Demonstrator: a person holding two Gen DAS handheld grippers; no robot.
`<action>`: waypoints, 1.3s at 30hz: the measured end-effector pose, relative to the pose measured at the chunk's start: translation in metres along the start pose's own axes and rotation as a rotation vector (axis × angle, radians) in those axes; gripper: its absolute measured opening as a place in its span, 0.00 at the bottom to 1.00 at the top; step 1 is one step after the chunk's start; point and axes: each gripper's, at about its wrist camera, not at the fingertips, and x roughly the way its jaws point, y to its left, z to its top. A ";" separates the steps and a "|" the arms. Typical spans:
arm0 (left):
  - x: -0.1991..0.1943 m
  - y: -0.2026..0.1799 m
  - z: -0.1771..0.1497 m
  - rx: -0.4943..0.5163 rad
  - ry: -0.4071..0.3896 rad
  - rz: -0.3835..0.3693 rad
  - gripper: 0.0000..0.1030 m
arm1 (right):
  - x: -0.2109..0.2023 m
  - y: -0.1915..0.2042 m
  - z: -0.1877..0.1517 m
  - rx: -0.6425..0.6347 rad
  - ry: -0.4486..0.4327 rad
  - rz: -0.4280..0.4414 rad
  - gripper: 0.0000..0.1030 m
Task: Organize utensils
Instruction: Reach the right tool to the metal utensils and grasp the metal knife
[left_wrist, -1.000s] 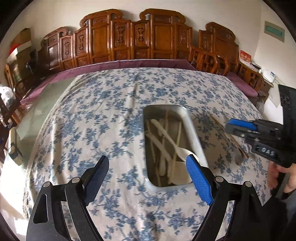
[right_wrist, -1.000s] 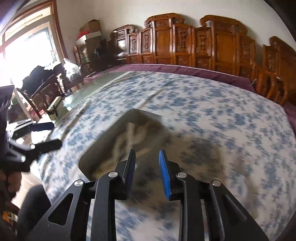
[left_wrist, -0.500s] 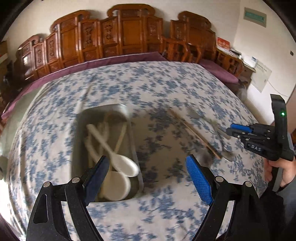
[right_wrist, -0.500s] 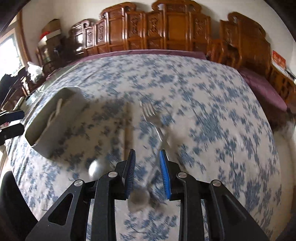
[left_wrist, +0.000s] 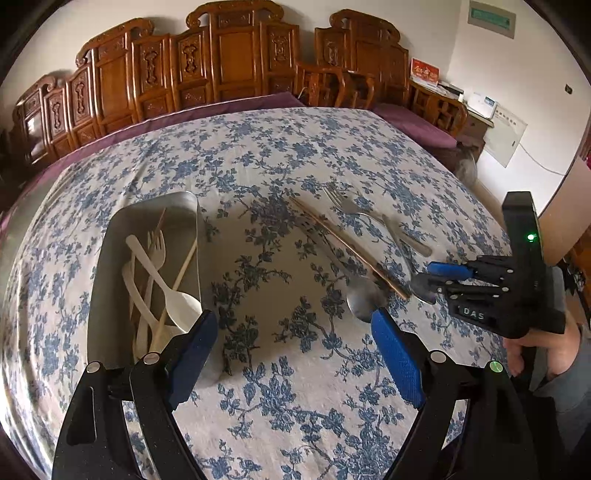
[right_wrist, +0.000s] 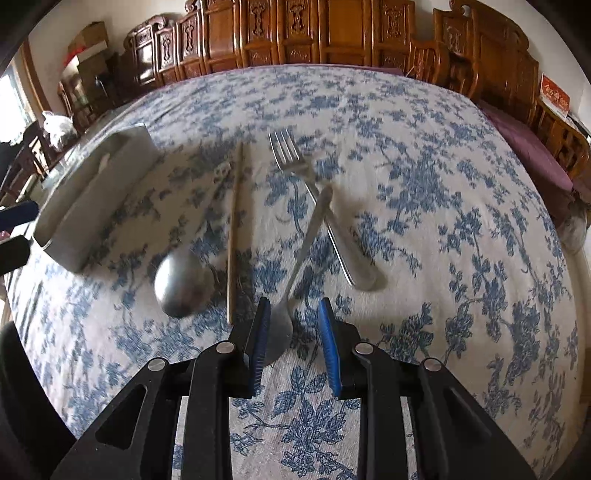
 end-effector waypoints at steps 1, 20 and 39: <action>-0.001 0.000 -0.001 0.000 0.000 0.000 0.79 | 0.000 -0.002 0.000 0.007 0.000 0.010 0.28; -0.022 -0.008 -0.012 0.025 -0.004 0.022 0.79 | 0.001 0.015 -0.011 -0.018 0.014 -0.002 0.33; -0.013 -0.010 -0.016 0.020 0.016 0.017 0.79 | 0.000 0.025 -0.007 -0.050 -0.011 -0.002 0.06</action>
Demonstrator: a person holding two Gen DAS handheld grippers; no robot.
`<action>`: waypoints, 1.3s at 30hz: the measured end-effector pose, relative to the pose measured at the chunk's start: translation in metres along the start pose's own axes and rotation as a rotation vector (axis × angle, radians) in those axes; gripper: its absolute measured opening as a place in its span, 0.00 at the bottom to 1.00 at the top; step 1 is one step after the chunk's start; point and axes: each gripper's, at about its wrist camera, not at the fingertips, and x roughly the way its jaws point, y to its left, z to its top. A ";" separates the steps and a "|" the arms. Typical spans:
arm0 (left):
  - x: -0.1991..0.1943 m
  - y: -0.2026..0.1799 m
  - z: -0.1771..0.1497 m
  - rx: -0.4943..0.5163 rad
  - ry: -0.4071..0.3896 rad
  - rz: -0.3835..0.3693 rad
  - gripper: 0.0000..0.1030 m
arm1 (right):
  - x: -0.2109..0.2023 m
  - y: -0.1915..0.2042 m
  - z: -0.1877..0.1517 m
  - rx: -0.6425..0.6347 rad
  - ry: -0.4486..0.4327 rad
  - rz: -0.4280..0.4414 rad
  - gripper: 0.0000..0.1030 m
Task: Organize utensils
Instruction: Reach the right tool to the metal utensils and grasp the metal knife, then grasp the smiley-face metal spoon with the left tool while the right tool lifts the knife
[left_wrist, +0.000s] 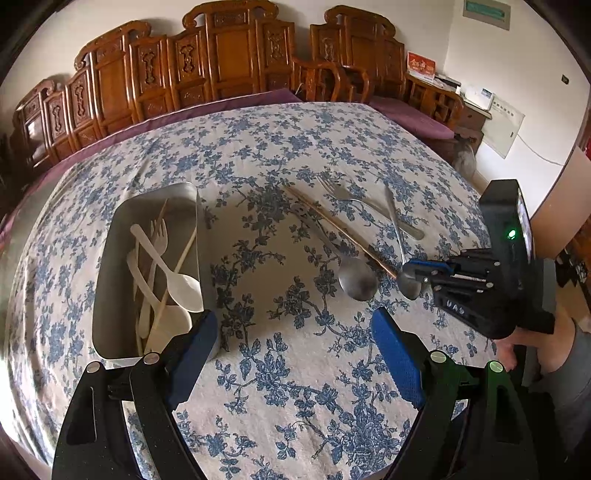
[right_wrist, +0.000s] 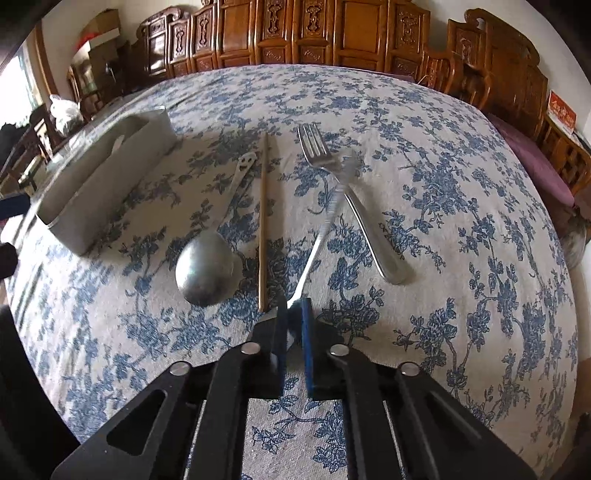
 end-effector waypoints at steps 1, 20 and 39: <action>0.002 0.000 0.000 -0.002 0.003 -0.001 0.79 | -0.002 -0.001 0.001 0.007 -0.006 0.008 0.04; 0.099 -0.032 0.043 -0.005 0.092 0.018 0.72 | -0.018 -0.037 0.009 0.100 -0.064 0.026 0.02; 0.142 -0.032 0.053 -0.053 0.191 0.084 0.20 | -0.018 -0.039 0.013 0.104 -0.071 0.045 0.02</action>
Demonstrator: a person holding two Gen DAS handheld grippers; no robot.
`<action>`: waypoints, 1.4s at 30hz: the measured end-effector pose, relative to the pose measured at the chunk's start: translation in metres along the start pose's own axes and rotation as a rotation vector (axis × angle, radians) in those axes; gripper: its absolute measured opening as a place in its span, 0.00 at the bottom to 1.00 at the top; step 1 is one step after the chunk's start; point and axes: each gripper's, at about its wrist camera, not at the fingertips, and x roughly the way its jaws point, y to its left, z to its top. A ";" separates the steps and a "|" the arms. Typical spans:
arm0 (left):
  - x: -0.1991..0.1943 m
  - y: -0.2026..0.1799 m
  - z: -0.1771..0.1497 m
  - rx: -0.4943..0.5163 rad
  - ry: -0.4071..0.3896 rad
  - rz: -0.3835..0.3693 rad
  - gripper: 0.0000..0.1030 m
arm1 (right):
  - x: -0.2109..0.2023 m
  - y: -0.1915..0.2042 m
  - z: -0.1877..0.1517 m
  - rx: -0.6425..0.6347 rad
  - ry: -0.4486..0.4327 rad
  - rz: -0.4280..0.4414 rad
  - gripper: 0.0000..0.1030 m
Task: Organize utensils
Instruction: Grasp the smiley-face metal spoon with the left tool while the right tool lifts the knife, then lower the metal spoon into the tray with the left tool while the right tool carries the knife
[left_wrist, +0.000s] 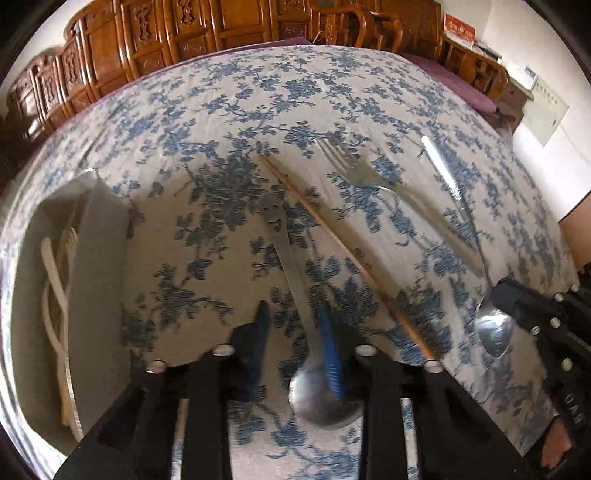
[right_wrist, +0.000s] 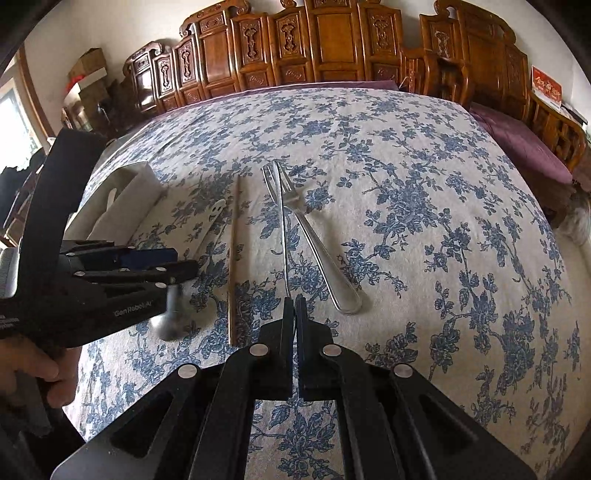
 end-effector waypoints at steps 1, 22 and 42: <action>0.000 0.003 0.000 -0.002 0.002 -0.003 0.16 | 0.000 0.001 0.000 -0.001 0.001 -0.001 0.02; -0.059 0.038 -0.008 0.006 -0.103 0.016 0.05 | -0.003 0.025 0.004 -0.017 -0.008 0.031 0.02; -0.110 0.086 -0.007 0.008 -0.168 0.062 0.05 | -0.014 0.081 0.018 -0.110 -0.038 0.099 0.02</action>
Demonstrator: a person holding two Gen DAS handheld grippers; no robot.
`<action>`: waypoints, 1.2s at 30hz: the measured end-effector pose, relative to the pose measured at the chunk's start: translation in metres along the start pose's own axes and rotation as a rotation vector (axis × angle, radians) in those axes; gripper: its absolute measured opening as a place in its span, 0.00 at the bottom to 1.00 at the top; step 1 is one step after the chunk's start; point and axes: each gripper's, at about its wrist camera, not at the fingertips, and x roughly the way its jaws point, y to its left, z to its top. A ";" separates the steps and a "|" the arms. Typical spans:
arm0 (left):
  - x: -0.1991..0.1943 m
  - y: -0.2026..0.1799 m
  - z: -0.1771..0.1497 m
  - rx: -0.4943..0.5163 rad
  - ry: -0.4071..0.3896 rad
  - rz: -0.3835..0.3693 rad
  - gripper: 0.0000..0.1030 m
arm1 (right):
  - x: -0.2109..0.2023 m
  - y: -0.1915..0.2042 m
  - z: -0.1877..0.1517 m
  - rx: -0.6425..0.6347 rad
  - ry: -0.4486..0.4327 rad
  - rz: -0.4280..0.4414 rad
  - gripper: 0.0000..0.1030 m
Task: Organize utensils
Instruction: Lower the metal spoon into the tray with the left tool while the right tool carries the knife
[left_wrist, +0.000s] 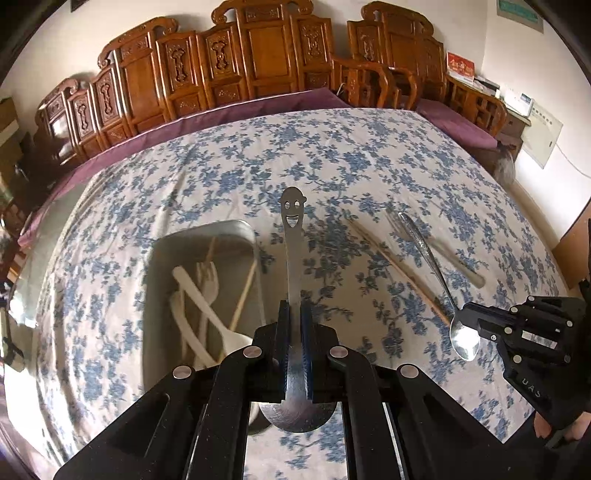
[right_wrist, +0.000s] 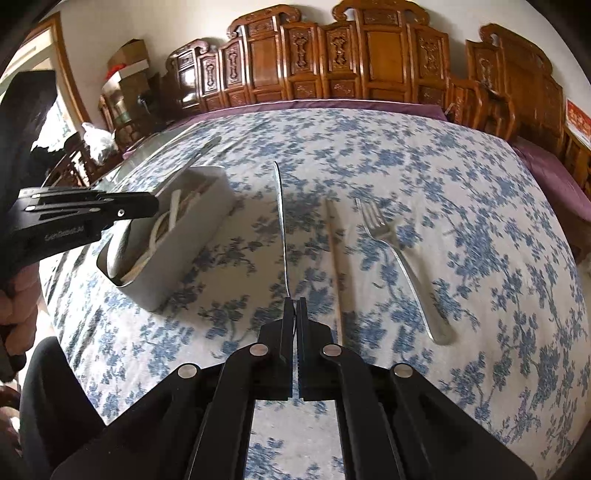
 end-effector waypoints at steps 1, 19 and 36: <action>-0.002 0.003 0.001 0.002 -0.002 0.007 0.05 | 0.001 0.005 0.002 -0.010 0.000 0.001 0.02; 0.020 0.071 -0.018 -0.043 0.067 0.056 0.05 | 0.021 0.068 0.030 -0.054 -0.004 0.072 0.02; 0.035 0.099 -0.031 -0.087 0.076 0.033 0.16 | 0.040 0.098 0.050 -0.086 0.013 0.080 0.02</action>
